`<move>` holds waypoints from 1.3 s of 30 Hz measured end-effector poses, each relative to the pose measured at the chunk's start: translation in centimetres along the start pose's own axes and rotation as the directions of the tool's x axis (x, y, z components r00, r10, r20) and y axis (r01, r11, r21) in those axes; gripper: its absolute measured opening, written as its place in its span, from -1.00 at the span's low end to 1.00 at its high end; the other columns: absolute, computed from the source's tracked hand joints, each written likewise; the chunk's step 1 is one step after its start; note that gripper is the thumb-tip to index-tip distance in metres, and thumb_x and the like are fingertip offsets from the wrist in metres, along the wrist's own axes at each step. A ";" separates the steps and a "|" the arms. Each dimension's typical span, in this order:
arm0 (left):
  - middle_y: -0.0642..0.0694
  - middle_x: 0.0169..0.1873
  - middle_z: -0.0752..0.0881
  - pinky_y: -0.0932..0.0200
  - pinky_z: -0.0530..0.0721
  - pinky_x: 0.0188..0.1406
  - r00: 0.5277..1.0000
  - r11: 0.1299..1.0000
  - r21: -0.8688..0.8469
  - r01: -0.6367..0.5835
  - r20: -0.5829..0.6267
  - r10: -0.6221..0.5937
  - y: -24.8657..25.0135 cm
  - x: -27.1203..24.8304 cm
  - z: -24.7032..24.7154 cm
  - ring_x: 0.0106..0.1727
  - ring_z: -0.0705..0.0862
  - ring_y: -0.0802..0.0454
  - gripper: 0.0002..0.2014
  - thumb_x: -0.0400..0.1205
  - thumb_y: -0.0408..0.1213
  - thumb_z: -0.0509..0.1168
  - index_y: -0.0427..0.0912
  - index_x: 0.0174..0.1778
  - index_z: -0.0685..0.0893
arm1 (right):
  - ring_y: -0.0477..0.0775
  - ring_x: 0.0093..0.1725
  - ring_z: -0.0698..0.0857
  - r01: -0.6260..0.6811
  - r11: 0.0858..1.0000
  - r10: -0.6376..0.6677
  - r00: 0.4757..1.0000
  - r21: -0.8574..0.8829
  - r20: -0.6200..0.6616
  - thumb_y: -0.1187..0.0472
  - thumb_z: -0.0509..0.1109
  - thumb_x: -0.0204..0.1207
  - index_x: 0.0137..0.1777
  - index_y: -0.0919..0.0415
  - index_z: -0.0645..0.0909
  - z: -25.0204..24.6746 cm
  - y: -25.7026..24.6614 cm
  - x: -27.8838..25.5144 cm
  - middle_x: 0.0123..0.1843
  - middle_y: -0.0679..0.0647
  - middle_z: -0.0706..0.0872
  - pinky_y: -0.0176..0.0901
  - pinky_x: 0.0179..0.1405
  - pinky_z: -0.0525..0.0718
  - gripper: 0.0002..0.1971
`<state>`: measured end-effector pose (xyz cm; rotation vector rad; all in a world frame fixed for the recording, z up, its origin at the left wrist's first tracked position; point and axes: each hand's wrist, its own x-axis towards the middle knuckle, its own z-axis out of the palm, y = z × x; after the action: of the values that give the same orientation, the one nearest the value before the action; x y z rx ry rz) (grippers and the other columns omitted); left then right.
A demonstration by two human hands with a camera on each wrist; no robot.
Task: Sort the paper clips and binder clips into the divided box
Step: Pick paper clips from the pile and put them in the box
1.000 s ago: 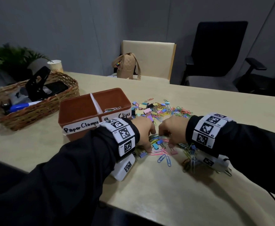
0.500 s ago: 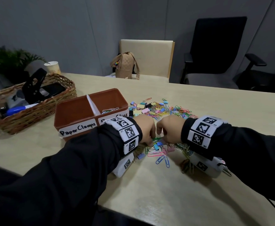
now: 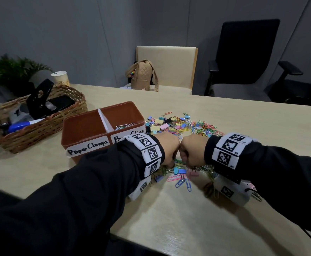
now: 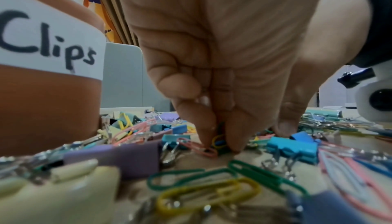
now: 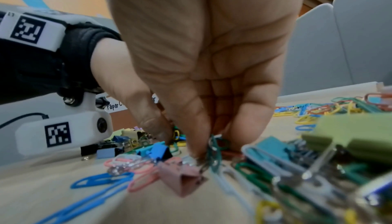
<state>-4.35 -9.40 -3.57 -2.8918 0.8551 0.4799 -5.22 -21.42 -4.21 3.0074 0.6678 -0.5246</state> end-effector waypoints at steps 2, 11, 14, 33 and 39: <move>-0.08 -0.08 0.79 0.16 0.63 -0.18 1.000 1.000 -0.015 0.001 -0.003 -0.001 -0.2 -0.1 0.0 -0.03 0.74 -0.08 -0.71 0.49 -0.10 0.50 -0.18 0.04 0.80 | 0.26 0.08 0.70 0.004 0.999 -0.004 1.000 0.036 -0.003 0.32 0.29 0.47 0.02 0.37 0.73 -0.1 0.1 -0.1 0.04 0.23 0.78 -0.20 -0.16 0.50 -0.77; 0.08 -0.40 0.65 0.28 0.54 -0.29 0.983 0.976 -0.217 0.030 -0.171 -0.069 -2.7 -1.9 -0.8 -0.27 0.61 0.11 -0.95 0.45 -0.26 0.46 -0.12 -0.22 0.80 | -0.19 -0.58 0.61 -0.020 0.905 0.070 0.992 0.425 -0.101 0.44 0.51 0.33 -0.33 0.15 0.70 -2.8 1.9 -0.4 -0.45 -0.02 0.71 -0.37 -0.49 0.57 -0.83; 0.05 -0.41 0.67 0.29 0.55 -0.34 0.965 0.949 -0.310 0.064 -0.224 -0.139 -3.6 -3.1 -1.8 -0.32 0.61 0.12 -0.98 0.44 -0.28 0.46 -0.14 -0.27 0.77 | -0.10 -0.60 0.62 0.014 0.785 0.088 0.987 0.619 -0.134 0.53 0.50 0.34 -0.33 0.27 0.67 -3.9 2.0 -0.3 -0.48 0.07 0.69 -0.33 -0.55 0.61 -0.82; 0.01 -0.28 0.78 0.41 0.59 -0.35 0.707 0.803 -0.489 0.340 -0.431 -0.561 -11.7 -8.3 -3.5 -0.24 0.77 0.06 -0.96 0.49 -0.28 0.46 -0.05 -0.20 0.80 | 0.07 -0.28 0.76 0.275 0.657 0.259 0.793 0.702 -0.552 0.36 0.57 0.35 -0.36 0.10 0.67 -7.0 -6.6 7.0 -0.35 0.07 0.75 0.01 -0.12 0.79 -0.81; 0.07 -0.41 0.69 0.24 0.56 -0.21 0.753 0.850 -0.456 0.263 -0.455 -0.476 -9.9 -8.5 -2.8 -0.26 0.66 0.09 -0.80 0.41 -0.13 0.53 -0.07 -0.42 0.66 | 0.05 -0.30 0.76 0.327 0.638 0.195 0.807 0.697 -0.557 0.41 0.45 0.47 -0.17 0.18 0.76 -6.1 -6.8 6.2 -0.29 0.12 0.77 -0.12 -0.20 0.79 -0.87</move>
<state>-5.02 2.81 1.76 -3.4932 0.1783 -0.3065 -0.80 -12.19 -0.08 4.0556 0.7047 0.2947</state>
